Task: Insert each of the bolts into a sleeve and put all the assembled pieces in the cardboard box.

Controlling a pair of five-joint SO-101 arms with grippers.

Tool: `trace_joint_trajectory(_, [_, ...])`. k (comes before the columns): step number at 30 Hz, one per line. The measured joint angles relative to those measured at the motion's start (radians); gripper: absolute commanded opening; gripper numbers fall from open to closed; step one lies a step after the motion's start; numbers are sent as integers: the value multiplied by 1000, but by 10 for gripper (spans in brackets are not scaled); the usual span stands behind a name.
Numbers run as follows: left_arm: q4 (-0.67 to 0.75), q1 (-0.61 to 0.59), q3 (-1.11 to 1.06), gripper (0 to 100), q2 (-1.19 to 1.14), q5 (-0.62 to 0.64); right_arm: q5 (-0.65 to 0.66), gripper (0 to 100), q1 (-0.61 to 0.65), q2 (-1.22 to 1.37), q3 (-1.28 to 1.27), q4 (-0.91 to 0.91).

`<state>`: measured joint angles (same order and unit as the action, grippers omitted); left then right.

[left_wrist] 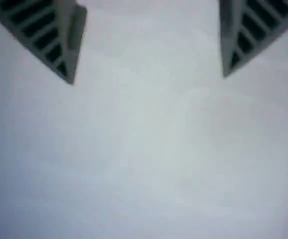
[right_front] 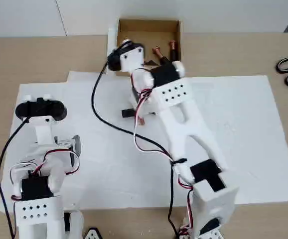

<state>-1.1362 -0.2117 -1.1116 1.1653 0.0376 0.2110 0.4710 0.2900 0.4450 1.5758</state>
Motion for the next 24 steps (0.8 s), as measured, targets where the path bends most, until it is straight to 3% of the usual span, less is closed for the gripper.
trace_joint_trajectory(24, [0,0,-15,182,0,0,124,257,-3,270,0,-153])
